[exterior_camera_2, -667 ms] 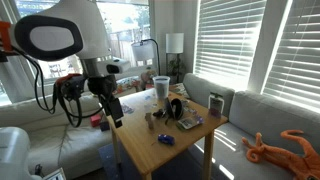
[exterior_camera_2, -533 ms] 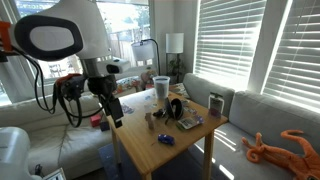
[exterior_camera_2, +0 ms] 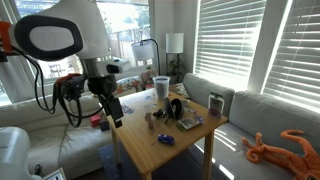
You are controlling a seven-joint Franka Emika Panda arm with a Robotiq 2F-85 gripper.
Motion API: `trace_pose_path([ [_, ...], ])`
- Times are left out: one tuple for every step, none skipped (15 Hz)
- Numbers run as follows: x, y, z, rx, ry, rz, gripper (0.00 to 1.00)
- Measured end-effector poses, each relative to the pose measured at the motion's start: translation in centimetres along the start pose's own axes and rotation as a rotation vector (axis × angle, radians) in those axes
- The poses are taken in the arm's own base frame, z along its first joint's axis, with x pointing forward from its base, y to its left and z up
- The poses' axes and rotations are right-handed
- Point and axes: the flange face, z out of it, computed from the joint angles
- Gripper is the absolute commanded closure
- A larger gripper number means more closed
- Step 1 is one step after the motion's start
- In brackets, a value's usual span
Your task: Put the toy car on top of the stack of blocks
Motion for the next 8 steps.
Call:
trace_pose_path([
  [0.0,0.0,0.0,0.000,0.000,0.000,0.00],
  [0.0,0.0,0.0,0.000,0.000,0.000,0.00],
  [0.0,0.0,0.0,0.000,0.000,0.000,0.00],
  [0.0,0.0,0.0,0.001,0.005,0.009,0.00],
  [0.3,0.1,-0.2,0.001,0.025,0.037,0.00],
  [0.6,0.4,-0.4,0.002,0.055,0.081,0.00],
  [1.1,1.0,-0.4,0.006,0.083,0.129,0.00],
  [1.6,1.8,-0.3,0.012,0.104,0.175,0.00],
])
